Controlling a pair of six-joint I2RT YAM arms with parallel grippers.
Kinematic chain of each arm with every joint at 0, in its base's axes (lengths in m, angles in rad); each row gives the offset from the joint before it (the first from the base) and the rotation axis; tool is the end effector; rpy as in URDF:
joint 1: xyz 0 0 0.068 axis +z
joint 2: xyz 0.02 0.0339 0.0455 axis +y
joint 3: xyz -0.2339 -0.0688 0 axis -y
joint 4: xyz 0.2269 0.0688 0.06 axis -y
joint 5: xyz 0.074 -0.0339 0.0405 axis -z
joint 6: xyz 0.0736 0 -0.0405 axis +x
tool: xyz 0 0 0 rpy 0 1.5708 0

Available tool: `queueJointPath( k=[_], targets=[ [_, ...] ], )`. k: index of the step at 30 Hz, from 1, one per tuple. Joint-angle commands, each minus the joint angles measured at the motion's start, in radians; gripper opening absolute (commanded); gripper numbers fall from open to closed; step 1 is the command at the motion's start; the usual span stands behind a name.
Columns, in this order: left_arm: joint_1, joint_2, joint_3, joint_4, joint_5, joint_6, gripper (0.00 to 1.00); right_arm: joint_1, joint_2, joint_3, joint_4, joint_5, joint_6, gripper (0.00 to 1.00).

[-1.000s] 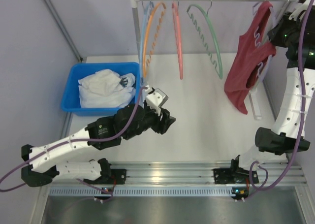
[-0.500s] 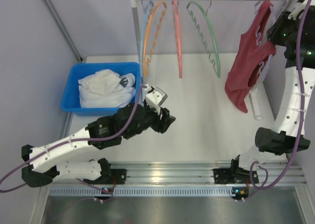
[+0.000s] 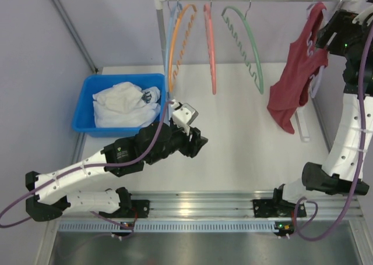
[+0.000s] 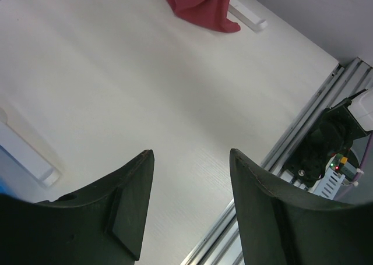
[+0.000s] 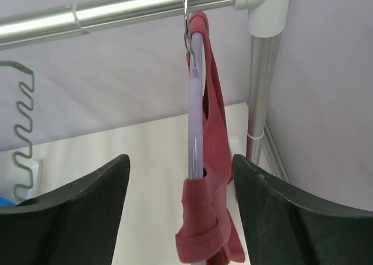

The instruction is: Place the tank top on the hanger

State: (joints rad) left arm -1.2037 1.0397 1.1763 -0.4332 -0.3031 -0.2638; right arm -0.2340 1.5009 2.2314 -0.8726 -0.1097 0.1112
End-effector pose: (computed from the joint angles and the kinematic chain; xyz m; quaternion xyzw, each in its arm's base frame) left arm 0.1124 -0.2311 0.3634 0.2798 0.7491 -0.3037 0.5180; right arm 0.2726 -0.0567 0.5221 0.0942 0.7493 0.0012 0.6554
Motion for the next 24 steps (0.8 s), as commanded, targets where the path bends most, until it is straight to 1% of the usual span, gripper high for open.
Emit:
queueJointPath(
  k=[1, 2, 3, 5, 6, 7, 8, 9, 11, 12, 14, 15, 24],
  targets=[
    [0.006, -0.009, 0.019, 0.036, 0.001, -0.011, 0.6, -0.018, -0.102, -0.021, 0.038, -0.014, 0.019, 0.71],
    [0.006, -0.009, 0.017, 0.034, -0.002, -0.009, 0.6, -0.018, -0.116, -0.032, 0.04, -0.031, 0.027, 0.72],
    [0.007, -0.012, 0.016, 0.037, -0.005, -0.011, 0.6, -0.018, -0.149, -0.047, 0.041, -0.086, 0.045, 0.72],
    [0.006, -0.013, 0.016, 0.037, -0.008, -0.011, 0.6, -0.018, -0.192, -0.122, 0.066, -0.155, 0.07, 0.72],
    [0.006, -0.017, 0.014, 0.037, -0.016, -0.011, 0.6, -0.018, -0.244, -0.159, 0.081, -0.221, 0.099, 0.72],
    [0.007, -0.018, 0.013, 0.037, -0.019, -0.011, 0.6, -0.016, -0.276, -0.25, 0.099, -0.255, 0.111, 0.72],
    [0.009, -0.02, 0.013, 0.037, -0.022, -0.011, 0.6, -0.014, -0.307, -0.301, 0.133, -0.287, 0.136, 0.73],
    [0.009, -0.026, 0.01, 0.04, -0.028, -0.009, 0.6, -0.013, -0.368, -0.394, 0.142, -0.327, 0.148, 0.73],
    [0.009, -0.03, 0.003, 0.042, -0.034, -0.015, 0.6, -0.008, -0.427, -0.472, 0.132, -0.34, 0.151, 0.73],
    [0.007, -0.036, 0.0, 0.042, -0.037, -0.015, 0.6, -0.007, -0.479, -0.539, 0.123, -0.341, 0.15, 0.73],
    [0.009, -0.041, -0.01, 0.037, -0.044, -0.025, 0.6, 0.007, -0.533, -0.605, 0.107, -0.347, 0.156, 0.73],
    [0.009, -0.046, -0.013, 0.037, -0.047, -0.028, 0.6, 0.018, -0.589, -0.678, 0.112, -0.35, 0.166, 0.73],
    [0.009, -0.067, -0.063, 0.036, -0.076, -0.094, 0.59, 0.038, -0.849, -0.947, 0.029, -0.309, 0.189, 0.75]
  ],
)
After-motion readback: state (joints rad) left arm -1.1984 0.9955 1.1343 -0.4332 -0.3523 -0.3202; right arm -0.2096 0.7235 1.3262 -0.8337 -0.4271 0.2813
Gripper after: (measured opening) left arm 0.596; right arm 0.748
